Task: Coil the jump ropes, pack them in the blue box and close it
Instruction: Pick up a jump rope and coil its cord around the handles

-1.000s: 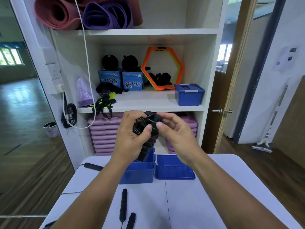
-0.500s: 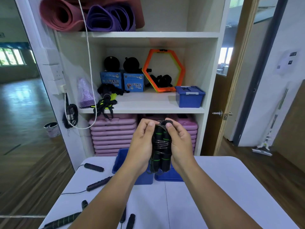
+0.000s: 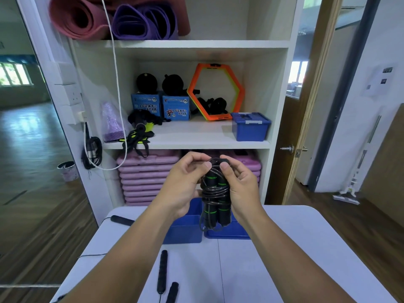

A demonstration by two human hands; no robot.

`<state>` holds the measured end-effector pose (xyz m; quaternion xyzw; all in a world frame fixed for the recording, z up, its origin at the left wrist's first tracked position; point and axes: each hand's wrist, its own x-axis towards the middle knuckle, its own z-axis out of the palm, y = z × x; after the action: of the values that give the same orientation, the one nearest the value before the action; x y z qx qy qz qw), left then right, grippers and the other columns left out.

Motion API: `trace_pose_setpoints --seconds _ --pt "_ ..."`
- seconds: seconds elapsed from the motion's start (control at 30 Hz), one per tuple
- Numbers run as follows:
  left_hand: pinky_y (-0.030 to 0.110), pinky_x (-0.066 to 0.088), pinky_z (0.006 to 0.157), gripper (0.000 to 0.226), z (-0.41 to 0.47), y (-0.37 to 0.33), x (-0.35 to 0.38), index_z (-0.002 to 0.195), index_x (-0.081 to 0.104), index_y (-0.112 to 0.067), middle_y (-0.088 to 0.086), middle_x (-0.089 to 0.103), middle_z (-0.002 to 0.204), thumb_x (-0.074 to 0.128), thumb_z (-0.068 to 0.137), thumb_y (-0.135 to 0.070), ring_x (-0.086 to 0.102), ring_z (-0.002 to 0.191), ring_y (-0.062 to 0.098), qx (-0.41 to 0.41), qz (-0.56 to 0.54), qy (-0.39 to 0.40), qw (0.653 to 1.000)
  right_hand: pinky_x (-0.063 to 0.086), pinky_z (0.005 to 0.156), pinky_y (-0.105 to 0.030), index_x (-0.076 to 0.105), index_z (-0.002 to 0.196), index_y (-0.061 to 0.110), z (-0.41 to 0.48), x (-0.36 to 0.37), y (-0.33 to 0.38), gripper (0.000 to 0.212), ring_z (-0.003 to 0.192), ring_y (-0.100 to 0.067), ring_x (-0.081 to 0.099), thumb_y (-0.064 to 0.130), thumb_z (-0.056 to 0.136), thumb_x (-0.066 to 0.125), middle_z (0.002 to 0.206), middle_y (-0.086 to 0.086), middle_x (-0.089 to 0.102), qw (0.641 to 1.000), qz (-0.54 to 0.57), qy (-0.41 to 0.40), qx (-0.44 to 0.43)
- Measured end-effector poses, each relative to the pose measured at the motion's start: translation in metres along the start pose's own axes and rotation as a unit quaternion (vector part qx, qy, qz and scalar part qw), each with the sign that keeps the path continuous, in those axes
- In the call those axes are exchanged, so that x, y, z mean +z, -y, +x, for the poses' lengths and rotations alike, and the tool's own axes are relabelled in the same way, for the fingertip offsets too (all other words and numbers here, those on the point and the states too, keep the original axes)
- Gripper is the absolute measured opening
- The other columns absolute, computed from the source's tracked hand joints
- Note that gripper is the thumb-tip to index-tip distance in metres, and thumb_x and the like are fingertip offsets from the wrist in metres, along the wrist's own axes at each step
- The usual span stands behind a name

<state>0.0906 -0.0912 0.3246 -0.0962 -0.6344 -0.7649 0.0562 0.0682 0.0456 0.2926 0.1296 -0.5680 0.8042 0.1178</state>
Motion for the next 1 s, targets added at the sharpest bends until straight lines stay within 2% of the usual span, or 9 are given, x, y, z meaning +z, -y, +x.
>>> trace_pose_setpoints --seconds 0.1,0.23,0.4,0.57,0.67,0.73,0.83,0.93,1.0 --pt "0.049 0.059 0.077 0.012 -0.002 0.005 0.003 0.098 0.068 -0.021 0.002 0.071 0.092 0.06 0.099 -0.013 0.066 0.088 0.018 0.048 0.041 -0.013 0.998 0.056 0.091 -0.041 0.069 0.111 0.018 0.002 0.001 0.001 0.027 0.101 -0.025 0.07 0.027 0.086 0.069 0.105 -0.009 0.075 1.0 -0.003 -0.007 -0.008" --pt "0.058 0.057 0.089 0.012 -0.002 0.006 0.006 0.095 0.071 -0.025 0.002 0.073 0.091 0.062 0.098 -0.018 0.068 0.091 0.018 0.088 0.079 -0.028 0.993 0.057 0.091 -0.044 0.07 0.112 0.018 0.005 0.003 -0.001 0.035 0.102 -0.03 0.07 0.033 0.08 0.07 0.105 -0.009 0.075 1.0 0.009 -0.027 -0.012" --pt "0.059 0.055 0.091 0.008 0.003 0.004 0.009 0.089 0.073 -0.027 0.001 0.075 0.095 0.068 0.094 -0.024 0.071 0.097 0.024 0.114 0.092 -0.055 0.988 0.054 0.096 -0.05 0.07 0.111 0.019 0.01 0.01 0.005 0.038 0.105 -0.029 0.069 0.038 0.077 0.072 0.107 -0.009 0.075 0.998 0.015 -0.051 -0.028" --pt "0.064 0.054 0.086 0.018 0.005 -0.008 0.009 0.079 0.068 -0.025 0.005 0.071 0.089 0.064 0.097 -0.025 0.067 0.091 0.036 0.133 0.124 -0.027 0.983 0.056 0.093 -0.044 0.07 0.108 0.019 0.014 0.012 0.01 0.017 0.1 -0.025 0.071 0.018 0.091 0.067 0.103 -0.007 0.075 0.998 0.026 -0.049 -0.027" --pt "0.06 0.056 0.083 0.026 0.005 -0.013 0.01 0.073 0.064 -0.024 0.0 0.067 0.083 0.061 0.099 -0.025 0.062 0.08 0.024 0.118 0.137 -0.01 0.983 0.057 0.091 -0.044 0.071 0.106 0.019 0.013 0.013 0.011 0.014 0.096 -0.025 0.071 0.017 0.092 0.067 0.101 -0.008 0.075 0.997 0.043 -0.055 -0.01" --pt "0.05 0.054 0.076 0.027 0.005 -0.016 0.01 0.072 0.065 -0.022 -0.003 0.067 0.081 0.061 0.098 -0.022 0.061 0.077 0.016 0.107 0.13 -0.003 0.986 0.055 0.093 -0.05 0.072 0.102 0.018 0.013 0.014 0.013 0.012 0.099 -0.033 0.07 0.016 0.091 0.069 0.102 -0.013 0.075 0.996 0.06 -0.062 0.002" --pt "0.049 0.057 0.082 0.019 0.004 -0.018 0.012 0.077 0.071 -0.022 0.003 0.073 0.087 0.066 0.095 -0.019 0.068 0.083 0.021 0.109 0.126 0.006 0.986 0.053 0.095 -0.057 0.073 0.096 0.015 0.013 0.015 0.017 0.012 0.096 -0.036 0.069 0.017 0.085 0.074 0.099 -0.015 0.073 0.993 0.088 -0.076 0.02" --pt "0.046 0.057 0.084 0.016 0.002 -0.019 0.014 0.079 0.074 -0.021 0.004 0.074 0.086 0.069 0.093 -0.016 0.069 0.083 0.022 0.113 0.114 0.006 0.987 0.056 0.09 -0.053 0.071 0.097 0.009 0.012 0.015 0.022 0.023 0.087 -0.03 0.069 0.018 0.078 0.079 0.094 -0.013 0.072 0.991 0.113 -0.07 0.029" --pt "0.044 0.056 0.082 0.016 0.002 -0.018 0.014 0.078 0.073 -0.019 0.005 0.072 0.083 0.069 0.092 -0.013 0.067 0.081 0.021 0.107 0.097 0.002 0.989 0.059 0.081 -0.045 0.07 0.098 0.007 0.011 0.015 0.025 0.021 0.084 -0.027 0.068 0.012 0.079 0.078 0.091 -0.012 0.071 0.991 0.113 -0.066 0.024"
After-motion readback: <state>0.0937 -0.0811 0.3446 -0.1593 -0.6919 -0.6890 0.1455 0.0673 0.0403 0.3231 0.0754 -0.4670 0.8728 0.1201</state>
